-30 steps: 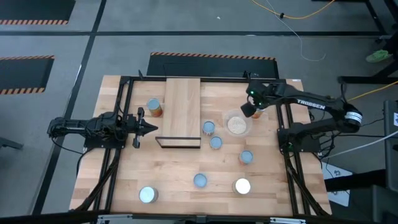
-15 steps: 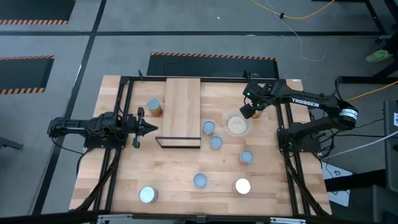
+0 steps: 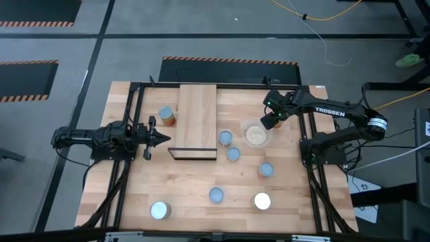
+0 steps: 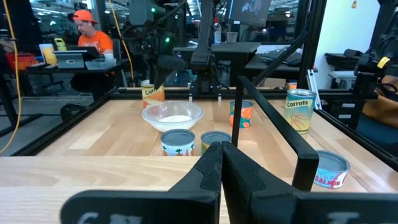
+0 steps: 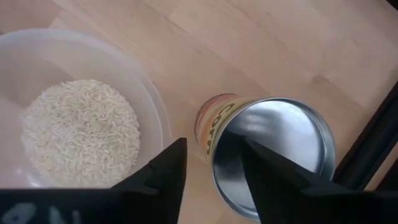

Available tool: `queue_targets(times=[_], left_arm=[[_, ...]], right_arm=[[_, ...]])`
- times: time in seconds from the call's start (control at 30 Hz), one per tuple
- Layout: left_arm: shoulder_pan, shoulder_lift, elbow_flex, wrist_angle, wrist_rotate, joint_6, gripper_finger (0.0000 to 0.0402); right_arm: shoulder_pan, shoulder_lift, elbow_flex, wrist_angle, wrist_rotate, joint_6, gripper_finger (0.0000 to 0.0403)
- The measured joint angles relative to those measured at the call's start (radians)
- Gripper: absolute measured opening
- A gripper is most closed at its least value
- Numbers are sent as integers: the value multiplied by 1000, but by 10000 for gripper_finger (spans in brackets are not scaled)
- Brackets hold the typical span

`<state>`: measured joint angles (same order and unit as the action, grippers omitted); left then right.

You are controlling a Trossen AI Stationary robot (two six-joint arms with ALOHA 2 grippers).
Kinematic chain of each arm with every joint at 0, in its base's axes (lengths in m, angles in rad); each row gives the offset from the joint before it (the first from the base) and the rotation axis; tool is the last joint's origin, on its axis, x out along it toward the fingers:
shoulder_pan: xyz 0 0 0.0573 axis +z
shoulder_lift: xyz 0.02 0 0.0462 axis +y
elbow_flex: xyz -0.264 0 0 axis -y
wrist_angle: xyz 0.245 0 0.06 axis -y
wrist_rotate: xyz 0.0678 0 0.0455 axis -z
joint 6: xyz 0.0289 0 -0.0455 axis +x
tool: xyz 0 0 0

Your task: Pick and place cans onto a shelf

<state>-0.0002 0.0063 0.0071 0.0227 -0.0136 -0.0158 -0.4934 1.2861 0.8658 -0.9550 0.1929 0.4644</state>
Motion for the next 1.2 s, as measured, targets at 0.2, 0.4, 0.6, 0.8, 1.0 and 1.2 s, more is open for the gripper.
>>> queue_targets(times=[0.2,0.4,0.6,0.8,1.0,1.2], left_arm=[[0,0,0,0,0,0,0],[0,0,0,0,0,0,0],[0,0,0,0,0,0,0],[0,0,0,0,0,0,0],[0,0,0,0,0,0,0],[0,0,0,0,0,0,0]], right_arm=[[0,0,-1,-2,4,-8,110],[0,1,-2,0,-2,-33,65],[0,2,-2,2,-8,-59,60],[0,2,-2,2,-10,-82,53],[0,2,-3,2,-11,-93,52],[0,2,-3,4,-11,-181,52]])
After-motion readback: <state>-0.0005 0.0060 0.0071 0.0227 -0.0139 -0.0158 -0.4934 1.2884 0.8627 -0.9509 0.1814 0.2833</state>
